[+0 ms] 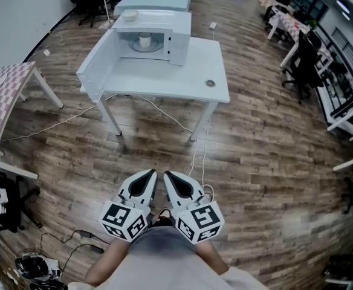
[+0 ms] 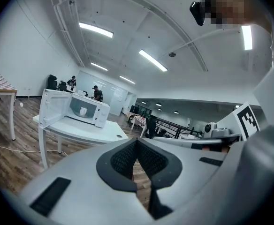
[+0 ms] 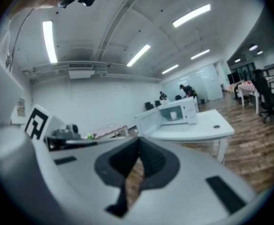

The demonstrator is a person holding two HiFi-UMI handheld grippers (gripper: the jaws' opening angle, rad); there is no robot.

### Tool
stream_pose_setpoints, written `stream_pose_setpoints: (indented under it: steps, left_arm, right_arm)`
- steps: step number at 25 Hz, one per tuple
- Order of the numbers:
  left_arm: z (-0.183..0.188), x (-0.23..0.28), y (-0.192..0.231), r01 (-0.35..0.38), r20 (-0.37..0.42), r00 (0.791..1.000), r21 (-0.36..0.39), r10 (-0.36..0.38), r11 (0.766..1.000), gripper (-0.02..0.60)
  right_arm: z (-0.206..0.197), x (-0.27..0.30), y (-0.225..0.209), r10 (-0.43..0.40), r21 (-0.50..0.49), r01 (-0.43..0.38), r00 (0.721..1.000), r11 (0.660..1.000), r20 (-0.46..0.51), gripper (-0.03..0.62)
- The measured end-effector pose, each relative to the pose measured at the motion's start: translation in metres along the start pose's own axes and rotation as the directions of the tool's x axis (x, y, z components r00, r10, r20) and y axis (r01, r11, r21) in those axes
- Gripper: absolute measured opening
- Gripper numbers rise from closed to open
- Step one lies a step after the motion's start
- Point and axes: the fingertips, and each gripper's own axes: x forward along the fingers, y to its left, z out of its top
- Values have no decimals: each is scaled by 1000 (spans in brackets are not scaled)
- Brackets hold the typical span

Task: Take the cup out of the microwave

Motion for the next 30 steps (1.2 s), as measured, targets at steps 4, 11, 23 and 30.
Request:
stream_pose_setpoints:
  steps: [4,11,23,30]
  left_arm:
    - [8,14,11,1,2,1000,-14,-1,1000,9]
    - [19,32,42,0,-3,1000,-39,0,999,9]
    - [35,72,104,7,-29,1000,-110,-11,994,9]
    - [52,95,141,35,-30,999,-132,-40,991,9]
  right_arm:
    - [5,16,-8,6,-9,-7,1000,1000,-14,23]
    - [9,53,-9,36,-14,-36,998,999,-43,23]
    - [22,124,-32,-17,-34,14,996,999,-85,23]
    - [33,168,-45,-43,-28,41,995,999,-87,23]
